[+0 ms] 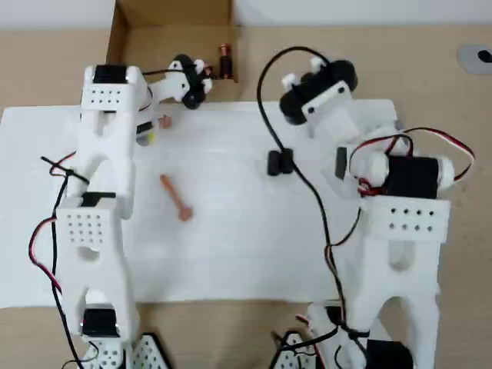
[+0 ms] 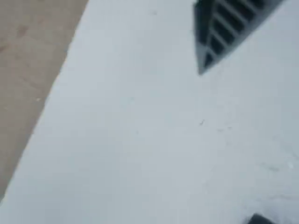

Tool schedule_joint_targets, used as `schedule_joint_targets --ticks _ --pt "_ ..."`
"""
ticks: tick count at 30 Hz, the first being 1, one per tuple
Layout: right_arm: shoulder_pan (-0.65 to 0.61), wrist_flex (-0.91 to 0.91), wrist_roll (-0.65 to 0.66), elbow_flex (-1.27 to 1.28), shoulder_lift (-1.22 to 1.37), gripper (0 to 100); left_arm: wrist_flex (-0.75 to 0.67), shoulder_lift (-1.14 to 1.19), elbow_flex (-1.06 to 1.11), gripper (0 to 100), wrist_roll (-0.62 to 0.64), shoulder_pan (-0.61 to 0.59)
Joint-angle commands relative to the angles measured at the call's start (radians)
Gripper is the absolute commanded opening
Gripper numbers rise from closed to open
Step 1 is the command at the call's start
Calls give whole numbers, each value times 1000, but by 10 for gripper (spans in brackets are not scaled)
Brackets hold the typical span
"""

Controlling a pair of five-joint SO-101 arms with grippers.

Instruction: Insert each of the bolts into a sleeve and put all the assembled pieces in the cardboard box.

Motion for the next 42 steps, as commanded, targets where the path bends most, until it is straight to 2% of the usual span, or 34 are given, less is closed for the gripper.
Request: schedule_joint_targets --ticks 1,8,13,24,26,28,30,36,42 --pt "16 -17 8 8 -39 394 -78 2 0 168 -12 0" --pt "15 -12 6 10 -36 394 -233 51 -2 168 -15 0" --pt "12 -11 6 10 -36 394 -265 99 0 168 -60 9" --pt "15 -9 6 10 -36 394 -230 266 -91 167 -71 34" --pt "13 -9 6 10 -36 394 -169 288 -135 131 -68 34" --pt "12 -9 6 10 -38 394 -104 303 -184 53 -55 34" --pt "10 -9 6 10 -38 394 -63 314 -239 7 -6 37" --pt "10 -9 6 10 -38 394 6 315 -428 12 210 55" --pt "10 -9 6 10 -41 394 196 312 -770 12 394 81"
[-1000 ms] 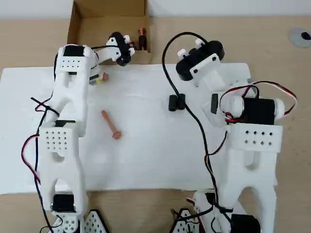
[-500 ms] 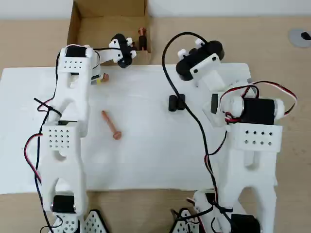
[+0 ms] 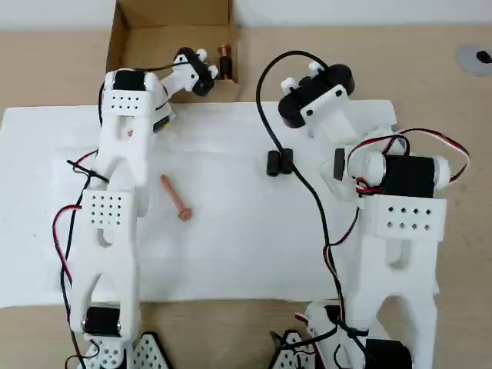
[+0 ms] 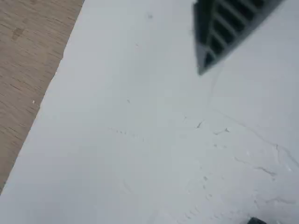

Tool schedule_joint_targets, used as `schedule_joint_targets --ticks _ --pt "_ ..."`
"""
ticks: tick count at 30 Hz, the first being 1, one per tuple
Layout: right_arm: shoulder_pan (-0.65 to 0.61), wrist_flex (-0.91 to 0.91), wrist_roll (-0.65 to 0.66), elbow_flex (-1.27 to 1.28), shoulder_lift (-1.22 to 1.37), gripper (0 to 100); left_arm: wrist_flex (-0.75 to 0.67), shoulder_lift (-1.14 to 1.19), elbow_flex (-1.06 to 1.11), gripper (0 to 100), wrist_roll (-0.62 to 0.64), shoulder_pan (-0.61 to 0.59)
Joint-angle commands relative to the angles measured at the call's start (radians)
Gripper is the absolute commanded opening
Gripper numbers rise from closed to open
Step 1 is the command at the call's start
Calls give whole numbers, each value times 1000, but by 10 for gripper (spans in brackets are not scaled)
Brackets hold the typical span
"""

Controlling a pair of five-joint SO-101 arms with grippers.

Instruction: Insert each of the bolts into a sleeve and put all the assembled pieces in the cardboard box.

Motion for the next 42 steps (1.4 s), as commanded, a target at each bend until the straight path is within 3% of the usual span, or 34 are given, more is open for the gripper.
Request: schedule_joint_targets --ticks 1,3,11,14,19,22,28,31,36,42 --pt "10 -9 6 2 -41 394 114 -33 -287 12 106 26" --pt "10 -9 6 1 -41 394 164 -35 -384 12 143 25" --pt "8 -12 6 -2 -42 394 222 -283 -307 13 215 -44" --pt "-8 -17 -12 2 -35 394 222 -395 -252 13 397 -91" --pt "-79 -63 -368 45 59 394 224 -639 -17 10 885 -206" --pt "-127 -94 -497 45 185 394 224 -825 213 9 1033 -270" --pt "-295 -115 -592 -47 381 394 209 -1231 792 13 1088 -245" --pt "-354 -117 -649 -116 458 393 94 -1428 1065 13 1119 -236" --pt "-343 -117 -692 -203 596 393 -146 -1732 1456 10 1122 -238" --pt "-289 -117 -686 -323 771 393 -241 -1928 1712 12 1119 -236"
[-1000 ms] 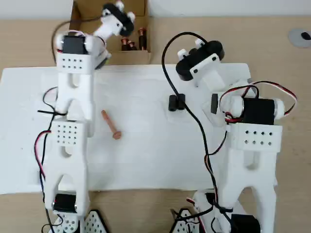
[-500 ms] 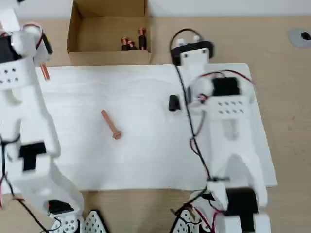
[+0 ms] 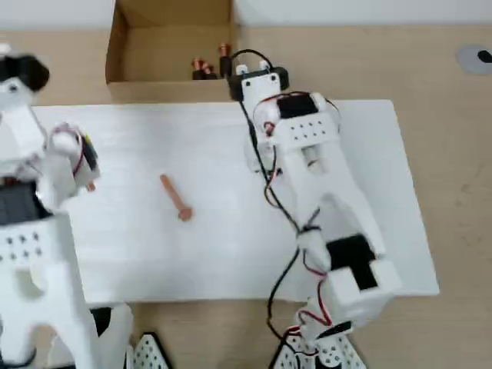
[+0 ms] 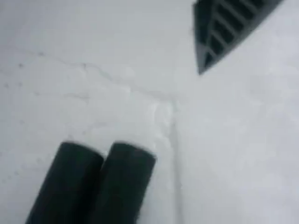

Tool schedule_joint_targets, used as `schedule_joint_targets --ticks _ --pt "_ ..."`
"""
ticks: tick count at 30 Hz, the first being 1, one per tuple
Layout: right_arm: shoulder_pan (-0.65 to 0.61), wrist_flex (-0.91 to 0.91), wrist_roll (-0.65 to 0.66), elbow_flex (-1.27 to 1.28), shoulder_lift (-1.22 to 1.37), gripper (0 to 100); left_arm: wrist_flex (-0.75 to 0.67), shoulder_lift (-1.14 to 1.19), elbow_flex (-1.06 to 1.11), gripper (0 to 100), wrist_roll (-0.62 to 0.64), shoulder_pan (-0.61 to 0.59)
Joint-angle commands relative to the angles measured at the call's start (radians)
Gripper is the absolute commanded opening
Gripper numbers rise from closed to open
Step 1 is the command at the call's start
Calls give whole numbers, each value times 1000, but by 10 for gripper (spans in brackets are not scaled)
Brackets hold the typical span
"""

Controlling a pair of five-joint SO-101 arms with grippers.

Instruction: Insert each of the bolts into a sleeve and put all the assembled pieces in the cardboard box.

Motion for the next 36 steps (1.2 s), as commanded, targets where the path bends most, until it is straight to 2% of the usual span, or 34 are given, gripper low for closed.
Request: schedule_joint_targets --ticks 1,10,17,25,30,36 --pt "33 -15 -3 -116 81 393 -48 -107 89 12 3 15" --pt "31 -9 -2 -384 392 390 -43 -137 146 13 -21 15" --pt "33 21 -2 -506 565 237 -40 -139 183 13 -55 6" --pt "53 127 0 -651 674 116 -40 -139 180 13 -72 6" --pt "56 239 71 -763 700 91 -40 -139 175 13 -72 12" --pt "54 341 75 -972 696 80 -40 -139 175 13 -69 15"
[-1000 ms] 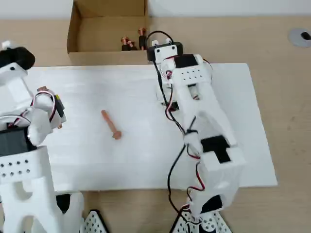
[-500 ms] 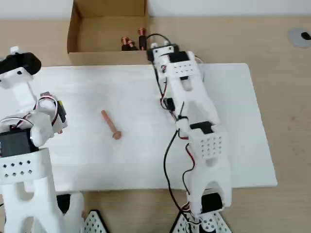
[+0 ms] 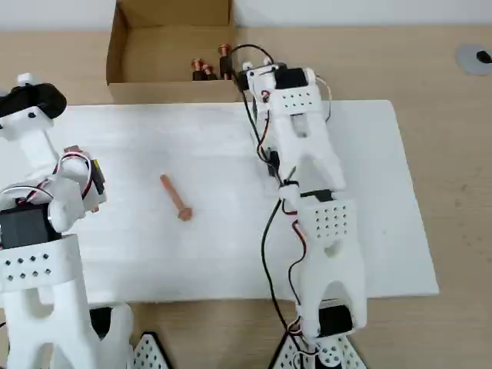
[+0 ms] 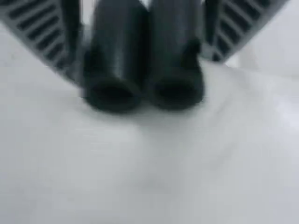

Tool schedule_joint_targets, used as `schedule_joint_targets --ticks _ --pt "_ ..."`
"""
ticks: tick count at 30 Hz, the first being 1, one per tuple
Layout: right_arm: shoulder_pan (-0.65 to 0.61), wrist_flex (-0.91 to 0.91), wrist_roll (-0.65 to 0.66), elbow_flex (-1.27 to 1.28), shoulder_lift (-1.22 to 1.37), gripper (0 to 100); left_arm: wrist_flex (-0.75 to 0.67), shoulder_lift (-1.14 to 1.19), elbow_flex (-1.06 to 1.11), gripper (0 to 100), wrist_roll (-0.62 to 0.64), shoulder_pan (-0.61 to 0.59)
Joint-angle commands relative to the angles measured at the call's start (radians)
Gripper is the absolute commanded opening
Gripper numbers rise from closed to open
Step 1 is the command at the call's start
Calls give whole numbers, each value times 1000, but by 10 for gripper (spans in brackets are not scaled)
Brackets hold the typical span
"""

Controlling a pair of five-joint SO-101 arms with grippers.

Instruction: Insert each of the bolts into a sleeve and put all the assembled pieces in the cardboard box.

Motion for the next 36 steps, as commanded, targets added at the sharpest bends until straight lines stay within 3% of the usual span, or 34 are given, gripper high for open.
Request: schedule_joint_targets --ticks 1,6,14,23,36 --pt "-4 31 14 -137 -4 80 -14 -22 -11 13 -5 15" --pt "-28 29 14 -186 -81 80 -2 -22 -12 13 -8 12" --pt "-42 29 12 10 -117 80 69 -22 -60 13 -9 6" --pt "-174 29 12 182 -120 80 74 -24 -54 13 -9 6" --pt "-209 29 14 65 -237 83 126 -24 -64 13 -9 6"
